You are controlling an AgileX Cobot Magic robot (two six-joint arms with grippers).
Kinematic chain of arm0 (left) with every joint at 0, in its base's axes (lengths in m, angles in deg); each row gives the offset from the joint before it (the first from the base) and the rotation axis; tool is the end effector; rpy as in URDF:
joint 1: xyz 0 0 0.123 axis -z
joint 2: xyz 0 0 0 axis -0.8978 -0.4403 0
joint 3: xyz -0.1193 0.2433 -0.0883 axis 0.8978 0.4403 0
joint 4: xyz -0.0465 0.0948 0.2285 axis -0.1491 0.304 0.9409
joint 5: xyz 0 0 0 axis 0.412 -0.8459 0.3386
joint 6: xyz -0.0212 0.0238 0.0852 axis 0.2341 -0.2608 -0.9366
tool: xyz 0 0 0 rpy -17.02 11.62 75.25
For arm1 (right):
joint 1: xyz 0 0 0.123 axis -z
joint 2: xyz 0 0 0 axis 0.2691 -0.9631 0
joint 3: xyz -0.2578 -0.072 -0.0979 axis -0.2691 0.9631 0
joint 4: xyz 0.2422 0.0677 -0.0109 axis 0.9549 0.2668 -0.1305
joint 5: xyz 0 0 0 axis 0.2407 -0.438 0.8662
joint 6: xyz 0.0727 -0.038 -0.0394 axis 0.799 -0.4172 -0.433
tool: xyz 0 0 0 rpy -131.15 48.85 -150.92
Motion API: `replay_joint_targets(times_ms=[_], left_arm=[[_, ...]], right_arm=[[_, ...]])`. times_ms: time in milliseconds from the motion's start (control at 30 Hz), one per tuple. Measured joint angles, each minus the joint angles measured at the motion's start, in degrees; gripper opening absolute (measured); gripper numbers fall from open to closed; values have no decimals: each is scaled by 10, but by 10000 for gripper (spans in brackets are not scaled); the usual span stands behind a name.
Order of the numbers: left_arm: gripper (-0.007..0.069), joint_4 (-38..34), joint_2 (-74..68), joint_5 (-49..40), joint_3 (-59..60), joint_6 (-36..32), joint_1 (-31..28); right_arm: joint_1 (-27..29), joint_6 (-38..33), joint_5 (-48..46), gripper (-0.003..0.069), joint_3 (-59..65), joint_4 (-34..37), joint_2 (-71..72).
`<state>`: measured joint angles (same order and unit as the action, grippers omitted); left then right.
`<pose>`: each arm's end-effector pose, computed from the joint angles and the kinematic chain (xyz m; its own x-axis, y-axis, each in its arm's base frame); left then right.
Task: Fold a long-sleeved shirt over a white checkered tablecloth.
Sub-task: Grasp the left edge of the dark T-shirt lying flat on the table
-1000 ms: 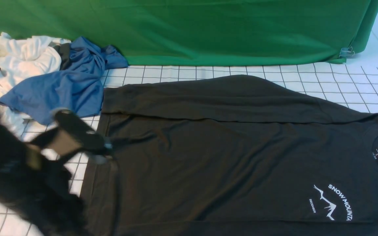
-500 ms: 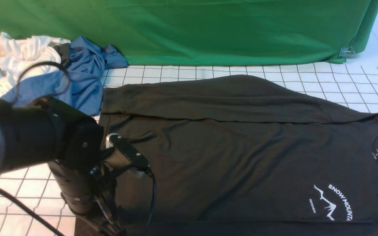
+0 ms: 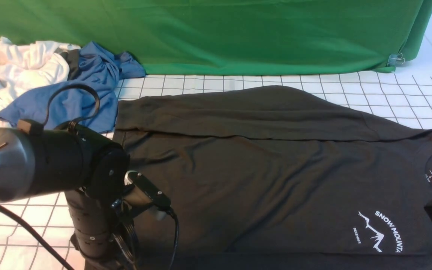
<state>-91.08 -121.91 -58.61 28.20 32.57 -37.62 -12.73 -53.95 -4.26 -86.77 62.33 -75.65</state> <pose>0.2398 -0.1200 0.1634 -0.7299 0.6815 0.0527 0.6807 0.7318 -0.0339 0.1324 0.0734 0.3309 -0.5089 -0.5188 -0.6869 -0.6101 0.7803 -0.1373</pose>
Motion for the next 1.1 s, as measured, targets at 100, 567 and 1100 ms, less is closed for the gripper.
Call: replay_joint_targets(times_ms=[100,567,1100], left_arm=[[388,-1,0,-1,4,3,0],[214,1,1,2,4,12,0],[20,8,5,1,3,20,0]], right_arm=[[0,0,6,15,0,0,0],[0,0,7,15,0,0,0],[0,-1,7,15,0,0,0]])
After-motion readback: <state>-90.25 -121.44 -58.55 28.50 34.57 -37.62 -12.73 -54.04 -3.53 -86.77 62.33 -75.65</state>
